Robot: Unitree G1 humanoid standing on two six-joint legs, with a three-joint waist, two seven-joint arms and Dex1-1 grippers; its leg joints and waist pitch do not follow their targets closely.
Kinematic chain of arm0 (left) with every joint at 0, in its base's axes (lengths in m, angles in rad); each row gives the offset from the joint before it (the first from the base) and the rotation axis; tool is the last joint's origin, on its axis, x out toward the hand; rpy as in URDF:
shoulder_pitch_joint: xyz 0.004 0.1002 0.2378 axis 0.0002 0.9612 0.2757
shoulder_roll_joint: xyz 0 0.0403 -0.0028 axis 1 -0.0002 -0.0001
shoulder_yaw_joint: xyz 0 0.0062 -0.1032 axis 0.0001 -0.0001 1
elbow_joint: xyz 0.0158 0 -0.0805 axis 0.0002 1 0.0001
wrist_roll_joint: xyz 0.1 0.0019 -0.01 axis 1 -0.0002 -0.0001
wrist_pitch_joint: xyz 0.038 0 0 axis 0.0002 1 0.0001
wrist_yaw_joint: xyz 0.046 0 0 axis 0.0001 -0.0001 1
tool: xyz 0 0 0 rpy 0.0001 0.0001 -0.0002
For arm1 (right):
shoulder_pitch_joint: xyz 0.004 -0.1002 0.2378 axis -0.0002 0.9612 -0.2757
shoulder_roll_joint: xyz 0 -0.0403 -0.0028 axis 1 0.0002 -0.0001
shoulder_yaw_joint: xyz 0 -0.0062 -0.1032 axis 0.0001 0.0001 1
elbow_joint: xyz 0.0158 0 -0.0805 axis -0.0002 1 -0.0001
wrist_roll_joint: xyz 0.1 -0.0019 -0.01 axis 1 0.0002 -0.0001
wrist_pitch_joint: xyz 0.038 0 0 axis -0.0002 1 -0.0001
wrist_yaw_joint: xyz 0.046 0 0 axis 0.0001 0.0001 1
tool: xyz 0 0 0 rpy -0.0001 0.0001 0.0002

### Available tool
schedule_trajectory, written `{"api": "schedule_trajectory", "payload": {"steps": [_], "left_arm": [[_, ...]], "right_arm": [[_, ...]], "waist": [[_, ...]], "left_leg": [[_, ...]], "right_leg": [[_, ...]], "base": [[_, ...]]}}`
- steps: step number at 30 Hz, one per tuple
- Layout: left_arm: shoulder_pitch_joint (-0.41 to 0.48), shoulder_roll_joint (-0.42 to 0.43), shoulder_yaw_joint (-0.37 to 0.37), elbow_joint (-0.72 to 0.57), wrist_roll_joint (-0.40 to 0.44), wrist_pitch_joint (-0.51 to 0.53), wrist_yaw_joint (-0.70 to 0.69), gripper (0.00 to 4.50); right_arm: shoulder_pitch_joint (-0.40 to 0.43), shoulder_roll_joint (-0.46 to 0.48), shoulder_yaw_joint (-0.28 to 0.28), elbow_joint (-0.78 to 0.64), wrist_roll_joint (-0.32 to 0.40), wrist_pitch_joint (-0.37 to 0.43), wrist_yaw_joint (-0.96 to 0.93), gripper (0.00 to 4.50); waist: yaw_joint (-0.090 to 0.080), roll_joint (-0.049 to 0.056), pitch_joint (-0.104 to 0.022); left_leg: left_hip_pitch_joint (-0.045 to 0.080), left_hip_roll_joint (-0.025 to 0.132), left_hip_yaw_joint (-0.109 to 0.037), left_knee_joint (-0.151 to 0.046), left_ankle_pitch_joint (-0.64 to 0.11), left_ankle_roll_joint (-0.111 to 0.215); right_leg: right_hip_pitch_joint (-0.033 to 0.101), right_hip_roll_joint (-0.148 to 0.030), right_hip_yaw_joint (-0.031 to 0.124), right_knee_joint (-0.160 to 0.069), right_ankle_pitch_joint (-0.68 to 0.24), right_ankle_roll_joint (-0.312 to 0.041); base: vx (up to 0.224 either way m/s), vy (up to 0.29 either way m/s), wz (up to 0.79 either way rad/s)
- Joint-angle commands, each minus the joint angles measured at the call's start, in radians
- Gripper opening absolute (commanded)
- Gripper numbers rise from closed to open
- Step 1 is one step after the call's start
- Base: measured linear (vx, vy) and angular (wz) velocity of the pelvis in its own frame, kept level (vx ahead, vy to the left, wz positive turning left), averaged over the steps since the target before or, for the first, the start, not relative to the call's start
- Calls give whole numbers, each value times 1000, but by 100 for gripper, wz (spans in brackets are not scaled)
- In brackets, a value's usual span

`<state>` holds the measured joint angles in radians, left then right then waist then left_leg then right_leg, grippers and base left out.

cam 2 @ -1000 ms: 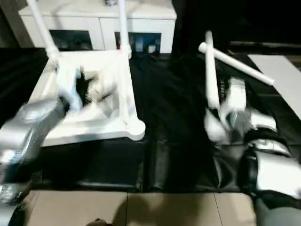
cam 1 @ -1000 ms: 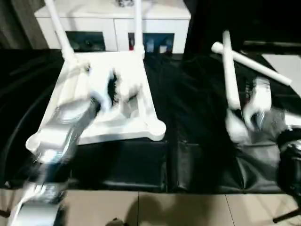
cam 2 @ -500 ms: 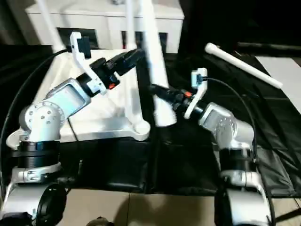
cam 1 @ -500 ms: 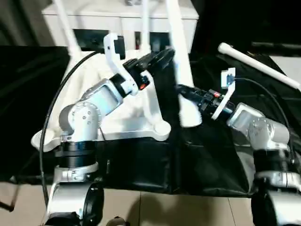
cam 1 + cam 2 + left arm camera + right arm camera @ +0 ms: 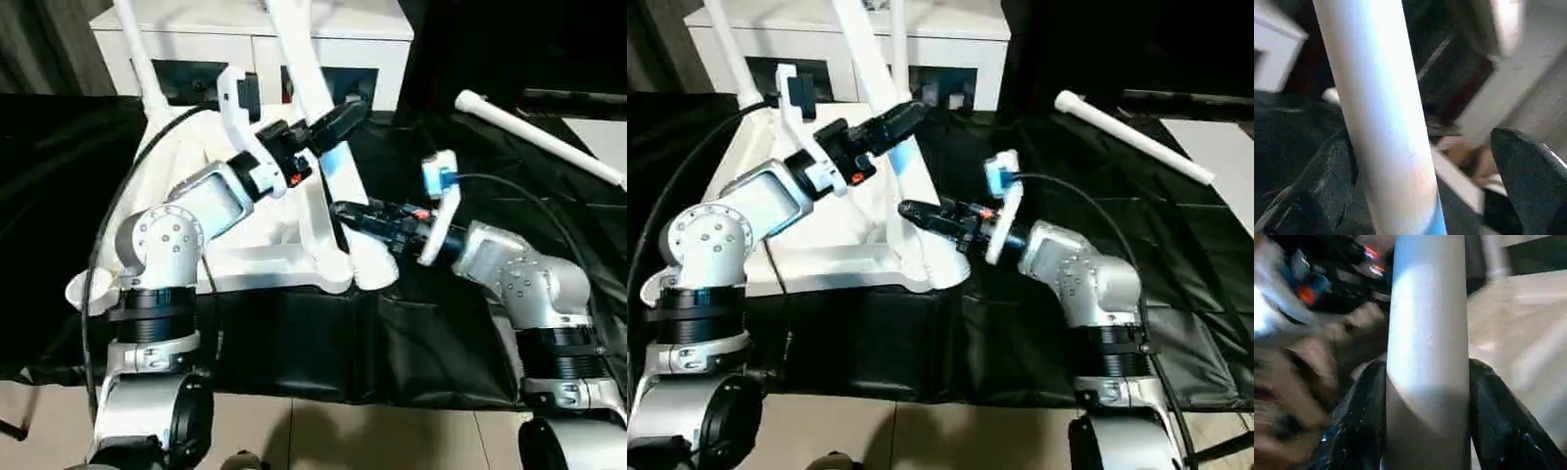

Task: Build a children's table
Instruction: Pick table leg

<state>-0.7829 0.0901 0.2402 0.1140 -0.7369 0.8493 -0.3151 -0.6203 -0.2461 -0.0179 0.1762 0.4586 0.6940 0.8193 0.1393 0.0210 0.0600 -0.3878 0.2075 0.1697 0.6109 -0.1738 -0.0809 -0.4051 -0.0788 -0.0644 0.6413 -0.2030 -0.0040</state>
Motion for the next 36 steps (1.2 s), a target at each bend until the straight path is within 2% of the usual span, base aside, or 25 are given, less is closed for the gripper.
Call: {"api": "schedule_trajectory", "payload": {"steps": [1, 5, 7, 8, 10, 11, 12, 13, 15, 16, 18, 26, 31, 32, 33, 34, 36], "left_arm": [[-14, 3, 18, 27, 25, 8, 61, 413], [0, 7, 17, 22, 20, 37, 59, 400], [13, 8, 4, 10, 17, 50, 51, 376], [13, 8, 4, 10, 17, 50, 51, 370], [19, 9, -5, 3, 17, 52, 52, 353], [18, 4, 1, 3, 10, 47, 58, 341], [17, 1, 5, 3, 7, 45, 63, 333], [16, -1, 8, 2, 1, 40, 64, 322], [18, 2, 6, -3, 8, 40, 62, 315], [18, 5, 5, -3, 13, 40, 63, 315], [19, 6, 11, -8, 16, 42, 62, 285], [19, 33, 31, -29, 15, 29, 66, 237], [27, 50, 13, -45, 26, 26, 42, 202], [35, 71, -16, -57, 46, 14, 12, 198], [39, 83, -34, -66, 53, 12, -10, 196], [43, 91, -47, -76, 55, 15, -24, 196], [48, 101, -64, -92, 55, 17, -41, 194]], "right_arm": [[-34, 10, 33, -39, -58, -43, -69, 186], [-46, 21, 43, -69, -62, -53, -83, 186], [-44, 25, 55, -87, -64, -58, -81, 186], [-44, 25, 55, -87, -64, -58, -81, 186], [-38, 24, 68, -96, -72, -63, -80, 186], [-33, 22, 77, -101, -75, -63, -77, 186], [-30, 22, 81, -104, -77, -63, -77, 186], [-23, 20, 93, -107, -84, -68, -74, 186], [-16, 20, 106, -104, -101, -82, -83, 186], [-18, 23, 103, -98, -104, -85, -90, 186], [-19, 30, 99, -93, -106, -86, -102, 186], [-37, 41, 96, -54, -127, -113, -143, 186], [-36, 52, 85, -49, -125, -123, -157, 186], [-39, 65, 65, -43, -99, -108, -158, 242], [-42, 65, 62, -40, -94, -99, -157, 256], [-43, 62, 66, -37, -91, -92, -148, 258], [-46, 53, 80, -32, -96, -90, -134, 267]], "waist": [[-4, 2, -78], [-3, 7, -81], [-3, 9, -83], [-2, 5, -83], [-2, 7, -84], [-2, 8, -84], [-2, 4, -83], [-1, 8, -83], [-2, 5, -83], [-2, 3, -82], [-3, 2, -81], [-2, 5, -83], [-2, 5, -83], [-2, 1, -83], [-1, 4, -84], [-2, 1, -84], [-3, 2, -82]], "left_leg": [[15, 9, -5, -72, -139, -46], [17, 10, -6, -71, -127, -35], [17, 10, -5, -70, -113, -27], [17, 10, -5, -70, -102, -21], [16, 10, -4, -69, -96, -17], [16, 10, -5, -70, -96, -18], [16, 10, -4, -70, -100, -18], [16, 10, -4, -70, -105, -20], [17, 10, -4, -70, -111, -22], [16, 11, -4, -72, -114, -22], [17, 11, -3, -72, -120, -24], [17, 9, -3, -69, -101, -25], [16, 10, -4, -70, -100, -23], [18, 9, -3, -70, -100, -20], [17, 10, -4, -70, -100, -18], [19, 12, -3, -71, -99, -16], [18, 11, -3, -71, -96, -22]], "right_leg": [[56, -50, 39, -80, -89, -157], [57, -48, 39, -74, -34, -171], [58, -47, 38, -69, 17, -187], [60, -46, 38, -68, 40, -194], [60, -47, 38, -68, 55, -204], [60, -47, 37, -67, 56, -206], [62, -47, 37, -68, 56, -209], [62, -48, 38, -68, 49, -208], [63, -48, 39, -69, 44, -205], [63, -49, 38, -70, 35, -203], [62, -50, 39, -71, 14, -199], [61, -48, 39, -67, 45, -203], [62, -48, 39, -65, 50, -204], [62, -49, 39, -66, 45, -204], [62, -50, 39, -65, 41, -203], [61, -50, 39, -65, 32, -202], [60, -48, 40, -64, 30, -197]], "base": [[0, 0, 0], [0, 0, 0], [0, 0, 0], [0, 0, 0], [0, 0, 0], [0, 0, 0], [0, 0, 0], [0, 0, 0], [0, 0, 0], [0, 0, 0], [0, 0, 0], [0, 0, 0], [0, 0, 0], [0, 0, 0], [0, 0, 0], [0, 0, 0], [0, 0, 0]]}}
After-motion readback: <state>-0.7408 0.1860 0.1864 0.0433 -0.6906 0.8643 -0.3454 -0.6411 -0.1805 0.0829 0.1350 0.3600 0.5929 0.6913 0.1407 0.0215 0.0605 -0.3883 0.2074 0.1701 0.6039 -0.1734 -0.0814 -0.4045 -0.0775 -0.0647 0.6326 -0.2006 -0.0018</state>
